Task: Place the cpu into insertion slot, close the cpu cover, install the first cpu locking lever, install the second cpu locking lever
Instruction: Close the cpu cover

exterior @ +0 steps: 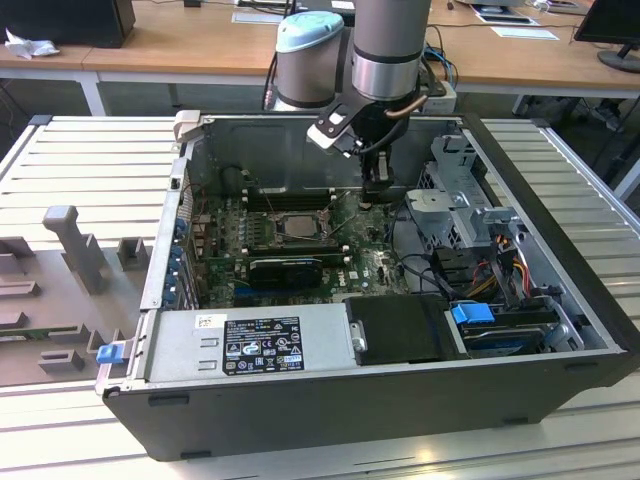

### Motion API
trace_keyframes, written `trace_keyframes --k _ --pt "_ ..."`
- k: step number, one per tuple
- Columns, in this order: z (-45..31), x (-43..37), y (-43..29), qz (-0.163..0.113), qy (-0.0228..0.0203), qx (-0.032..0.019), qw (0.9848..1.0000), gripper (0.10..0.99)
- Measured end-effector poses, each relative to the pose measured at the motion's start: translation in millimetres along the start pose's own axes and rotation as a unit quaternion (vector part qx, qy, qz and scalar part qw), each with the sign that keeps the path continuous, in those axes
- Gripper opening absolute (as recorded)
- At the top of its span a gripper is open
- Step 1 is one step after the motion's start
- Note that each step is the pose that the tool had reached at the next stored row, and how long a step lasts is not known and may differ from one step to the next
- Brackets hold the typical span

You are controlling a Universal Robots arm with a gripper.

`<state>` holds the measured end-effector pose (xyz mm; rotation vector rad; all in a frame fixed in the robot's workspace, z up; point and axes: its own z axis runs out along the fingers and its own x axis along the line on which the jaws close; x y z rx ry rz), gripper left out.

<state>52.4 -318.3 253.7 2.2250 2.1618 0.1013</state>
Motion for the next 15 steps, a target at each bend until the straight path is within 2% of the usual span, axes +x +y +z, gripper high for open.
trace_keyframes --k 2,9,15 --pt "1.8 0.0 -0.9 -0.001 0.0000 0.0025 1.0000 0.106" --pt "1.7 -0.3 -8.6 -0.001 0.0001 0.0024 1.0000 0.106" --pt "1.6 -0.3 -10.1 -0.001 0.0002 0.0025 1.0000 0.106"
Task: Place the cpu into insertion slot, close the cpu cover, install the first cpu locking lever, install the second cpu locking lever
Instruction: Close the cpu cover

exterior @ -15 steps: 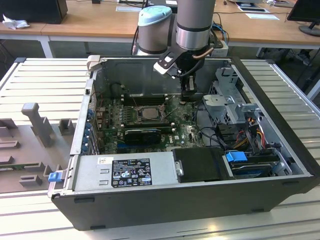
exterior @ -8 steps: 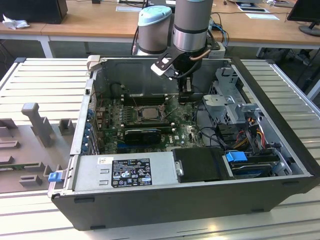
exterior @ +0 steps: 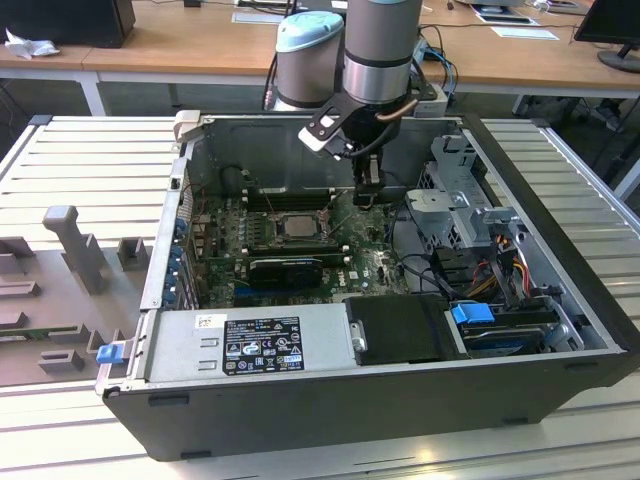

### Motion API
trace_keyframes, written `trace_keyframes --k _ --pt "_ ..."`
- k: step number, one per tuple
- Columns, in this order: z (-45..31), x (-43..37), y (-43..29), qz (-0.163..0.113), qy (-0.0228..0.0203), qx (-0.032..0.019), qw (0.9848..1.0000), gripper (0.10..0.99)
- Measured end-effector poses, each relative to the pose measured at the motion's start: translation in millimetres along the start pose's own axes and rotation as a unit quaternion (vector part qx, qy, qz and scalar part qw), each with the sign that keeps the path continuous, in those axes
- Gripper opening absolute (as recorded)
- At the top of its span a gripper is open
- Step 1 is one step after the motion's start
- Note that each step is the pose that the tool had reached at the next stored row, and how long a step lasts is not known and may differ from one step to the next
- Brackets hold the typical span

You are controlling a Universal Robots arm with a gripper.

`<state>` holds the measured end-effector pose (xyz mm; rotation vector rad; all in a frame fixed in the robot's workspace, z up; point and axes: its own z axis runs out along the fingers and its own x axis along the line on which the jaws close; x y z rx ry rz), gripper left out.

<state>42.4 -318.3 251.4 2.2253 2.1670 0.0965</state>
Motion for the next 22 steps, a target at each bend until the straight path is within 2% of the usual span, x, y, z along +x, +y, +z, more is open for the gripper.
trace_keyframes --k 4,22 --pt "-0.4 -0.2 -5.9 0.000 0.0004 0.0000 1.0000 0.106" --pt "-1.6 -0.6 -23.5 0.000 0.0008 0.0000 1.0000 0.106"
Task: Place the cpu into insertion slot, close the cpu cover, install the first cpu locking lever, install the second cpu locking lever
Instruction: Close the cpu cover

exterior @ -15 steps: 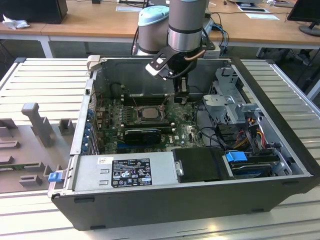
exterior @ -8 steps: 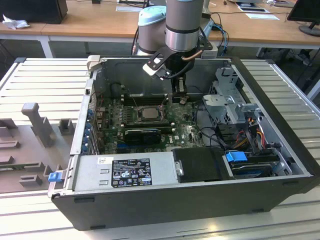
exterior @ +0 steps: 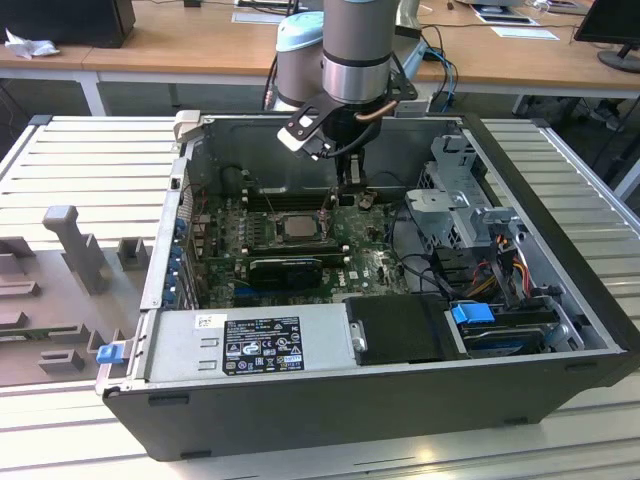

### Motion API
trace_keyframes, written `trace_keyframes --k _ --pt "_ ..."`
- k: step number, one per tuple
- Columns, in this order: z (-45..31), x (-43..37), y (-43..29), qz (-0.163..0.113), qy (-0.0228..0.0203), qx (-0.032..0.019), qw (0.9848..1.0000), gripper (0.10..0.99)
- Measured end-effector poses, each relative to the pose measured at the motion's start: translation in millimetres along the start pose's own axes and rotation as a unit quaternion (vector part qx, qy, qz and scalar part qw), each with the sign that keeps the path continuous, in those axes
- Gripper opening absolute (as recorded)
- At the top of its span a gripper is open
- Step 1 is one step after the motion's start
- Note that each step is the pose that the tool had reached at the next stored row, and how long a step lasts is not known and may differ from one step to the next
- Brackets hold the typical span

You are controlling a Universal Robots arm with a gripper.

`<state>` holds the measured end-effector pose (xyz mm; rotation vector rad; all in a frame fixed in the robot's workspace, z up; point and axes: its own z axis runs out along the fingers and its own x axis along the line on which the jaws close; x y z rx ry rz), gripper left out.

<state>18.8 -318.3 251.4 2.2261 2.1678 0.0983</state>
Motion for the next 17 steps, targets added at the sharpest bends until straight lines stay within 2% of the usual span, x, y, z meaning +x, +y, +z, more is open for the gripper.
trace_keyframes --k 10,17 --pt "-0.1 -0.1 -2.1 0.000 0.0000 0.0000 1.0000 0.106" --pt "-0.4 -0.2 -6.4 0.000 0.0000 0.0000 1.0000 0.106"
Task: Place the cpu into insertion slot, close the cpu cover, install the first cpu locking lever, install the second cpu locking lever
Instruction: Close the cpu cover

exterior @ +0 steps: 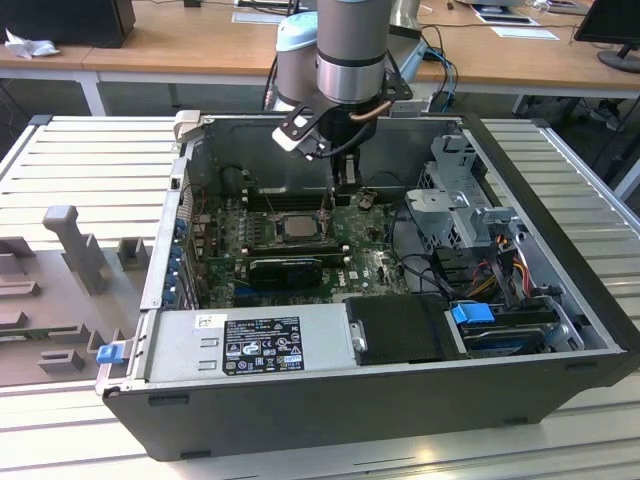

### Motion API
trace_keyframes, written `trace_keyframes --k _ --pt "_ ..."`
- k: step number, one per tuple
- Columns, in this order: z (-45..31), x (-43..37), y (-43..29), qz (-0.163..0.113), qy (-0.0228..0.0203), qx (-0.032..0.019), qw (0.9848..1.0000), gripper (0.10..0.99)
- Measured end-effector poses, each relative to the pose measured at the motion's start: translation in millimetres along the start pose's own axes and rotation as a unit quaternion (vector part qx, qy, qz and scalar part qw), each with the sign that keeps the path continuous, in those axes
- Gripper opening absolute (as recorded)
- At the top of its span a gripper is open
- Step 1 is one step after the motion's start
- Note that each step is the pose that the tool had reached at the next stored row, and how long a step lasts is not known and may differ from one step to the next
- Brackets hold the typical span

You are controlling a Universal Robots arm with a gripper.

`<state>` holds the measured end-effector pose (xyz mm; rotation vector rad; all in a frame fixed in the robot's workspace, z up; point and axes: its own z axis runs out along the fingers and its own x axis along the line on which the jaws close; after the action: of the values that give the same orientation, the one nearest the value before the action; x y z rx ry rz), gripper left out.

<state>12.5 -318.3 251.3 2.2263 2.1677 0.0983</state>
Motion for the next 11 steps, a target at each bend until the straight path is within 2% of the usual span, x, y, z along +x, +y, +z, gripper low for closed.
trace_keyframes --k 11 --pt "-0.3 -0.1 -4.8 0.000 0.0001 0.0000 1.0000 0.106"
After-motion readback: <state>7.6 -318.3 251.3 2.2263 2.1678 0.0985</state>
